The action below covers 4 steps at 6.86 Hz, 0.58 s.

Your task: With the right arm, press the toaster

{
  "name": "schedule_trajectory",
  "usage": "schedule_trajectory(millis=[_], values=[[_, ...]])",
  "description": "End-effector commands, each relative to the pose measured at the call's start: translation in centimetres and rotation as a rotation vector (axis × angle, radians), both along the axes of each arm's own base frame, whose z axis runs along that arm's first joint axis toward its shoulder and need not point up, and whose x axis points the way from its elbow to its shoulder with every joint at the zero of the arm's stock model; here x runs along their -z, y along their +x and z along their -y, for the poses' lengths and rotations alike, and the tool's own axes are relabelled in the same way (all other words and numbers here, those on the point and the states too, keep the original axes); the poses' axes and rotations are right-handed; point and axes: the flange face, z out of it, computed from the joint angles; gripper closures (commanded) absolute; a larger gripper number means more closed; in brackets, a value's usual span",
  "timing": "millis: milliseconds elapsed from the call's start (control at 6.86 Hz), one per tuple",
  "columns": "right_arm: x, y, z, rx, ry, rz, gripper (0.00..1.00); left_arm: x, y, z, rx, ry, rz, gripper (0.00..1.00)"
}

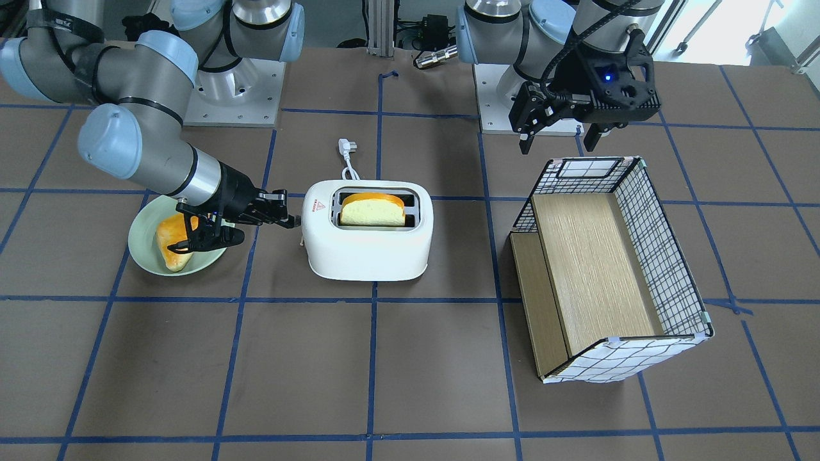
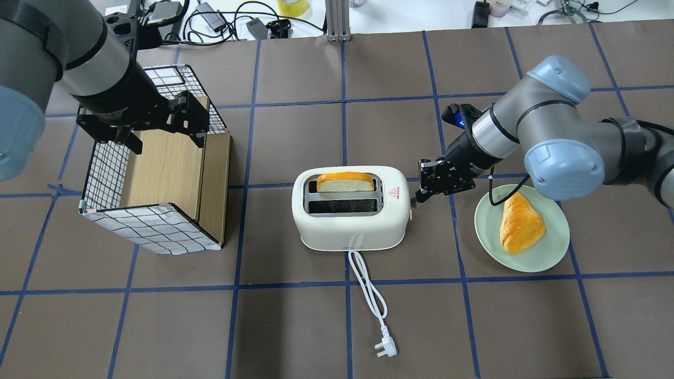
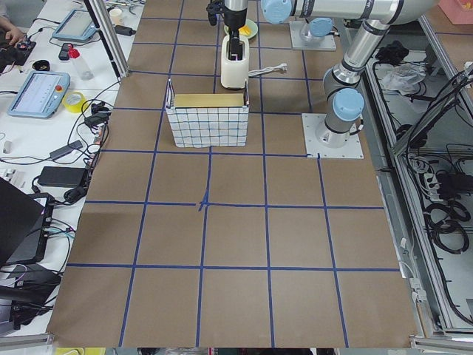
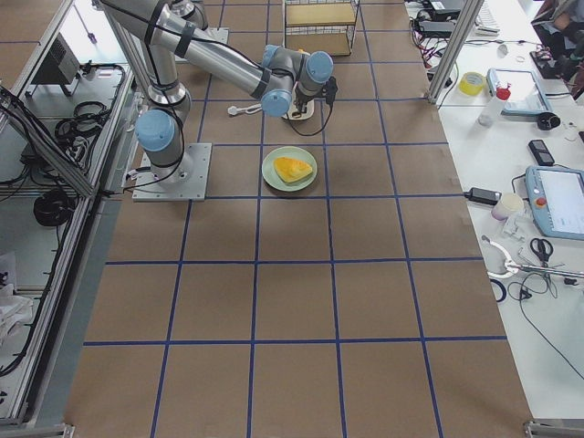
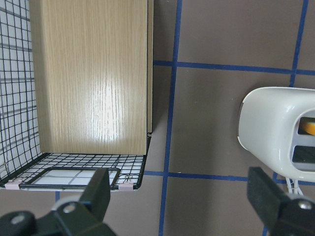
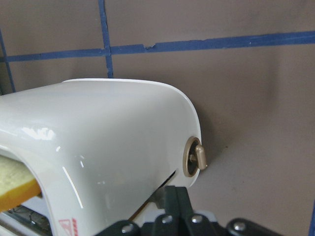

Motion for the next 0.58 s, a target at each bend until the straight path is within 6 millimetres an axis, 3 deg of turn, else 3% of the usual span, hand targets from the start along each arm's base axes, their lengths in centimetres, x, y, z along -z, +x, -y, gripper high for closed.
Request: schedule_trajectory(millis=[0,292,438], values=[[-3.5,-0.3,1.1,0.062,-0.021,-0.047,1.00,0.0,0.0,0.0,0.000,0.000,0.000,0.00],[-9.8,-0.4,0.9,0.067,0.015,-0.126,1.00,0.0,0.0,0.0,0.000,0.000,0.001,0.00],[-14.1,-0.3,1.4,0.056,0.027,-0.150,1.00,0.0,0.0,0.0,0.000,0.000,0.001,0.00]])
